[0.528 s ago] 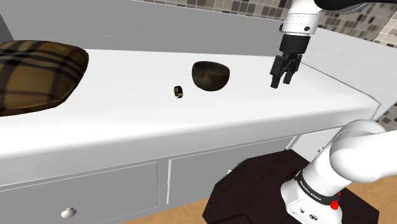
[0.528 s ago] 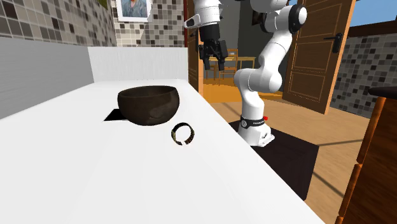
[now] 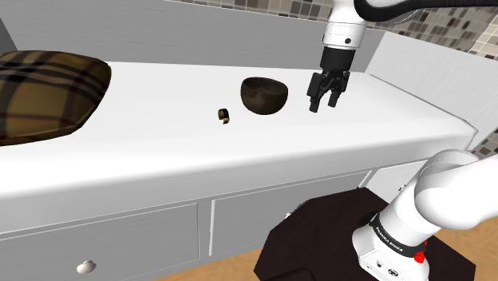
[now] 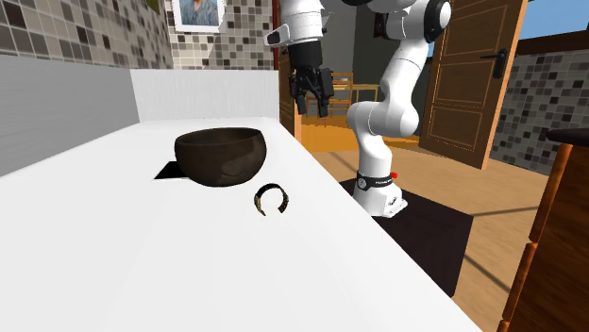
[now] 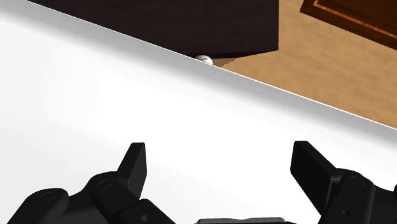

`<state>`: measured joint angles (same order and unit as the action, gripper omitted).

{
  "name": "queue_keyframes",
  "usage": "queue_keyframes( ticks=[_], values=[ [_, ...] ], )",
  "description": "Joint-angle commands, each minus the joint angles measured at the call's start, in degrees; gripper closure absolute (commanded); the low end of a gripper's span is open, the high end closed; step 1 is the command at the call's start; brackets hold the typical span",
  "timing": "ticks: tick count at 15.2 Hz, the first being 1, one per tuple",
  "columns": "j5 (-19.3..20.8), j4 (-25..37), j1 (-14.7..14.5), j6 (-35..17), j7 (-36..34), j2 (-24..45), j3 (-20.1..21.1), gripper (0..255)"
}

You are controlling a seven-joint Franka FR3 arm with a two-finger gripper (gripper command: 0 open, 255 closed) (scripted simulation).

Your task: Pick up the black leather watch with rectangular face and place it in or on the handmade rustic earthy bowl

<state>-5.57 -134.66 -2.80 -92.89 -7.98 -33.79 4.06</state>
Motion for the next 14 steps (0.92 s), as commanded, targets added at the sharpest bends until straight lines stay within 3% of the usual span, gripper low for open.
queue_keyframes(
  ticks=[1, 8, 14],
  values=[
    [-1.1, 1.7, -0.6, -2.3, -2.5, 3.2, 1.9, 0],
    [-1.7, 9.5, -1.6, -9.5, -10.1, 16.1, 7.1, 0],
    [0.5, 19.1, -2.6, -13.6, -17.0, 28.2, 10.6, 0]
  ],
)
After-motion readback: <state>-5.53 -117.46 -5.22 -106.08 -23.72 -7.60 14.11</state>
